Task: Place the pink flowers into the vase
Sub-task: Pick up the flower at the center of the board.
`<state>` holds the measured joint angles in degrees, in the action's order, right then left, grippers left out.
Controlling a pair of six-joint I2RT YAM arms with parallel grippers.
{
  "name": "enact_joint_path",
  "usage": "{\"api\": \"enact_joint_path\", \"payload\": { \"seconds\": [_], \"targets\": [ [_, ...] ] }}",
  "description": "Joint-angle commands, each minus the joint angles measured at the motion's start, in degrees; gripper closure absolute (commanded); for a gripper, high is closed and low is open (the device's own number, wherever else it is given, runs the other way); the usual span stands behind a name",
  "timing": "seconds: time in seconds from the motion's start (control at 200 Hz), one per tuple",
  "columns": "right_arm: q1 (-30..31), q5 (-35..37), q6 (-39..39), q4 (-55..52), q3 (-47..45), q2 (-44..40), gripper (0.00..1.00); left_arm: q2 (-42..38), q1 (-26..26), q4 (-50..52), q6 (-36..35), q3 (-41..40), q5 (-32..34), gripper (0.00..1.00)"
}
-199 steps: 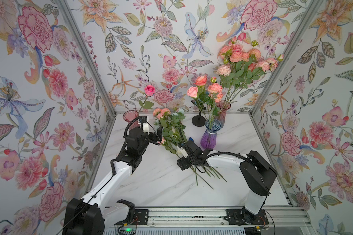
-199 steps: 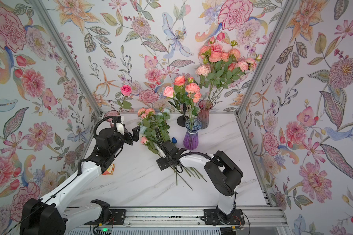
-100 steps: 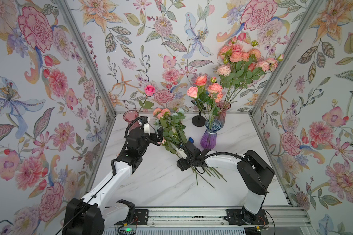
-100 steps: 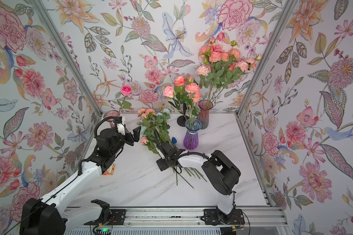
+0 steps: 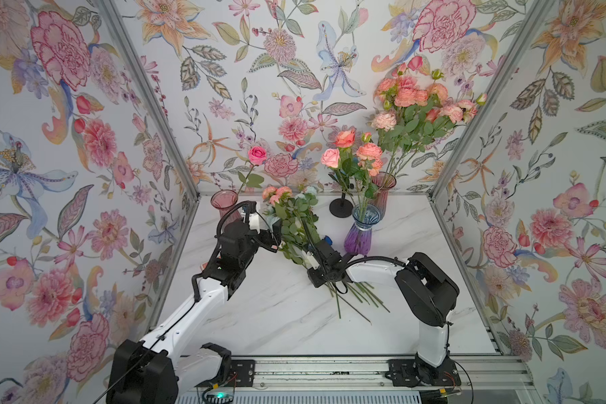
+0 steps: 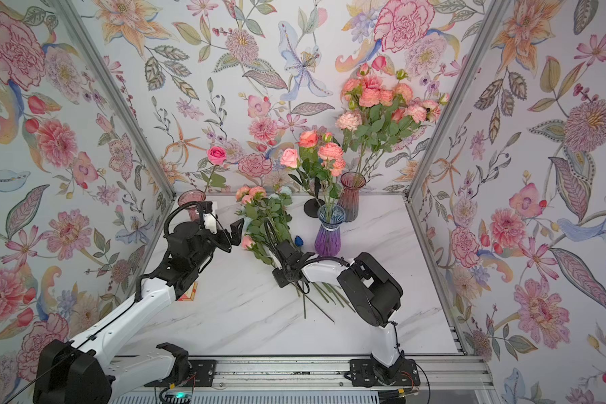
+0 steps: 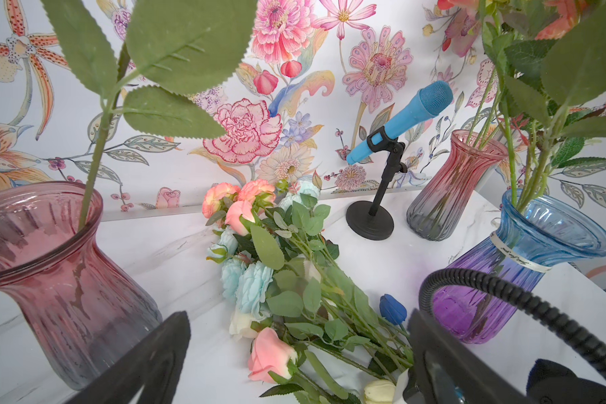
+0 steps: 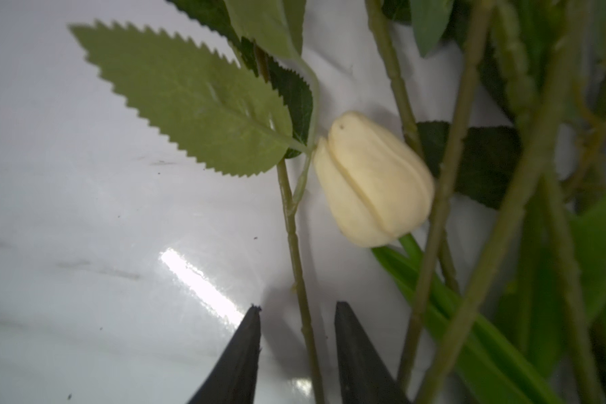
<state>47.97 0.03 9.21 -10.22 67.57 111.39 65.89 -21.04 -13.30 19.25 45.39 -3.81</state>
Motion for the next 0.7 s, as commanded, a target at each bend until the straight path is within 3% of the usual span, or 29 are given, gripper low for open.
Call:
{"api": "enact_joint_path", "payload": {
  "seconds": [0.0, 0.19, 0.696],
  "targets": [
    [0.5, 0.6, -0.1, -2.4, 0.4, 2.9, 0.74, -1.1, -0.6, -1.0, -1.2, -0.4, 1.6, 0.00],
    [1.3, 1.2, 0.3, -2.4, 0.8, 3.4, 0.92, -0.9, -0.6, -1.0, -0.8, -0.4, 1.8, 0.00],
    [1.2, 0.6, 0.4, -2.3, 6.9, -4.0, 1.00, -1.7, -0.6, -1.4, -1.0, -0.6, 1.6, 0.00]
  ]
}}
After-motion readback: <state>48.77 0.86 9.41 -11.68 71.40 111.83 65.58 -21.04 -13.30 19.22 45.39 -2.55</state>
